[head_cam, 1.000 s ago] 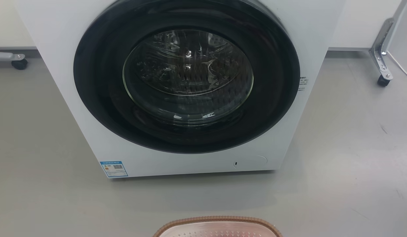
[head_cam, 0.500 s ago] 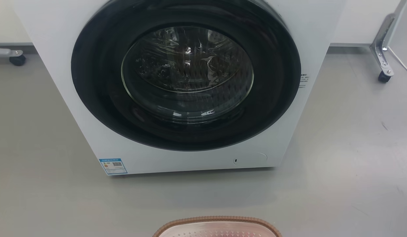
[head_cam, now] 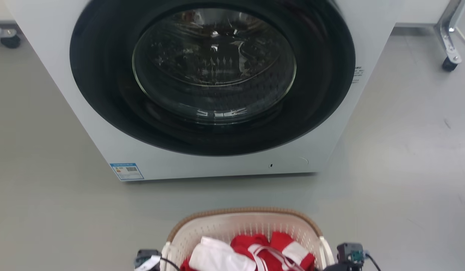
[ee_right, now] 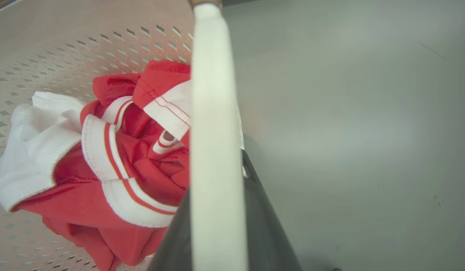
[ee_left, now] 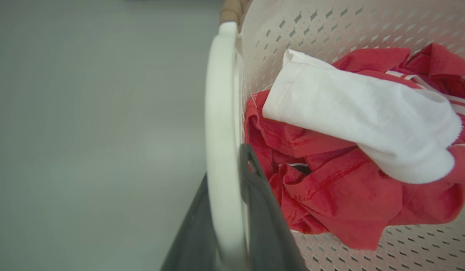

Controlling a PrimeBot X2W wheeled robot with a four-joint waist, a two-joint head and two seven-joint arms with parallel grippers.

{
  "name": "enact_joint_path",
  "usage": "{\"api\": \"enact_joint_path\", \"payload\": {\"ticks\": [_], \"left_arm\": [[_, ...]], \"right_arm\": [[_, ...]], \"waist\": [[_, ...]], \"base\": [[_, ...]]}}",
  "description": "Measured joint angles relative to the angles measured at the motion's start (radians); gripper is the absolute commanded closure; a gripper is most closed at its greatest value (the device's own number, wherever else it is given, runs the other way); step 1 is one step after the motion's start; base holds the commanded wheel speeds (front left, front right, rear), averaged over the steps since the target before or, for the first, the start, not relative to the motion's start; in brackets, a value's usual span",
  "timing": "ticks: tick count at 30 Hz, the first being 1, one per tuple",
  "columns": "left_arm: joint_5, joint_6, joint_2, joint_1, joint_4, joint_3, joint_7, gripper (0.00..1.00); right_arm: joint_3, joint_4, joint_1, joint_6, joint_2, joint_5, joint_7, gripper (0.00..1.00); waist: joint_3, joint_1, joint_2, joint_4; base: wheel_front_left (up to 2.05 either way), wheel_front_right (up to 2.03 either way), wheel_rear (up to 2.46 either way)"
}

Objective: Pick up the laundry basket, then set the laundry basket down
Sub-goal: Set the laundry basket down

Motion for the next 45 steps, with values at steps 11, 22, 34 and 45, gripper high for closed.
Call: {"api": "enact_joint_path", "payload": {"ticks": [11,22,34,45], "left_arm": [[0.01,0.004,0.014,-0.183,-0.016,0.006,-0.013,1.0],[0.026,0.011,0.009,-0.285,-0.018,0.011,-0.029,1.0],[0.035,0.017,0.0,-0.4,-0.028,0.006,-0.044,1.0],[0.043,0.025,-0.002,-0.5,-0.039,0.007,-0.068,1.0]], "right_arm": [[-0.019,0.025,-0.204,0.0,-0.002,-0.002,-0.029,1.0],[-0.019,0.075,-0.327,0.0,-0.003,-0.028,-0.057,1.0],[-0.047,0.131,-0.443,0.0,-0.003,-0.03,-0.096,1.0],[-0.06,0.165,-0.555,0.0,-0.007,-0.044,-0.123,1.0]], "waist": [[0.133,0.0001,0.0001,0.011],[0.291,0.0002,0.0002,0.03],[0.469,0.0001,0.0002,0.058],[0.618,0.0001,0.0001,0.083]], "base": [[0.0,0.0,0.0],[0.0,0.0,0.0],[0.0,0.0,0.0],[0.0,0.0,0.0]]}}
